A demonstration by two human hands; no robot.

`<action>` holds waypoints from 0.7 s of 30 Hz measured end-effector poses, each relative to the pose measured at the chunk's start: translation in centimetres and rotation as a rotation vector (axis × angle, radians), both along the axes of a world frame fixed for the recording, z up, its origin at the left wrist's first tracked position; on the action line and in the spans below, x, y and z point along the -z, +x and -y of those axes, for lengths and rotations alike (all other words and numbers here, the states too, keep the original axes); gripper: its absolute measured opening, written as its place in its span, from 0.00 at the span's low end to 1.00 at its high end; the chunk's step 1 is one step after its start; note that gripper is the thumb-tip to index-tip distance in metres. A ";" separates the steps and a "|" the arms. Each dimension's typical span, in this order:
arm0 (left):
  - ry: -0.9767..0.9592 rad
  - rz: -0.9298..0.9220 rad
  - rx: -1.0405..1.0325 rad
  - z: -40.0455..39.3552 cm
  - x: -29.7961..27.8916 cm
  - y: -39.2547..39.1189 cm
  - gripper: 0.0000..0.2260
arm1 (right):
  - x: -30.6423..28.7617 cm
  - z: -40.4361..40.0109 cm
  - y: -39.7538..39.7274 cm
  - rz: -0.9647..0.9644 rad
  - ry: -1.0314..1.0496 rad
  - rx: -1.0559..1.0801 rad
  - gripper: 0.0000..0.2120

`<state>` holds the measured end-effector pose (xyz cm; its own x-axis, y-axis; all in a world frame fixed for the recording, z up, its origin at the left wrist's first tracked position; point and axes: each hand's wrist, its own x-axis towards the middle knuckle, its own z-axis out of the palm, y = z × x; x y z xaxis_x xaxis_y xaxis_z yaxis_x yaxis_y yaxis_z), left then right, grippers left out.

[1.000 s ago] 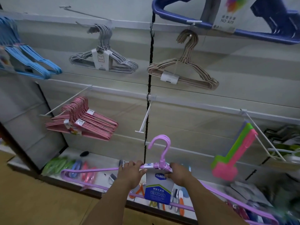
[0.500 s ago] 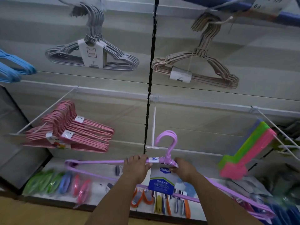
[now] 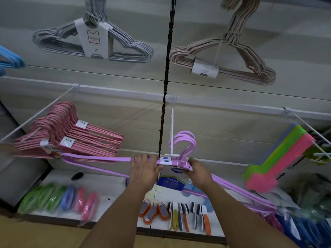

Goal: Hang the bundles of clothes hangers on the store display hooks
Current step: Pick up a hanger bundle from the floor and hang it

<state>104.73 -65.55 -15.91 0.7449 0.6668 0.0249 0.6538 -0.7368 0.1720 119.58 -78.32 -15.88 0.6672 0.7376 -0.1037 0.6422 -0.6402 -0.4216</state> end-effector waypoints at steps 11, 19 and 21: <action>-0.043 -0.016 -0.027 -0.8 1.8 -0.1 0.17 | 1.5 -2.0 0.5 -0.029 -0.077 -0.096 0.07; -0.317 -0.110 -0.032 -1.9 3.1 0.8 0.23 | 2.5 -4.1 1.1 -0.009 -0.208 -0.158 0.12; -0.335 -0.094 -0.004 -1.3 2.9 1.8 0.26 | 2.6 -3.9 1.8 0.021 -0.210 -0.140 0.12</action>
<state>106.51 -64.23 -18.81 0.7307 0.6296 -0.2640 0.6813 -0.6468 0.3428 121.33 -74.42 -18.49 0.5637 0.7868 -0.2515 0.7381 -0.6165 -0.2742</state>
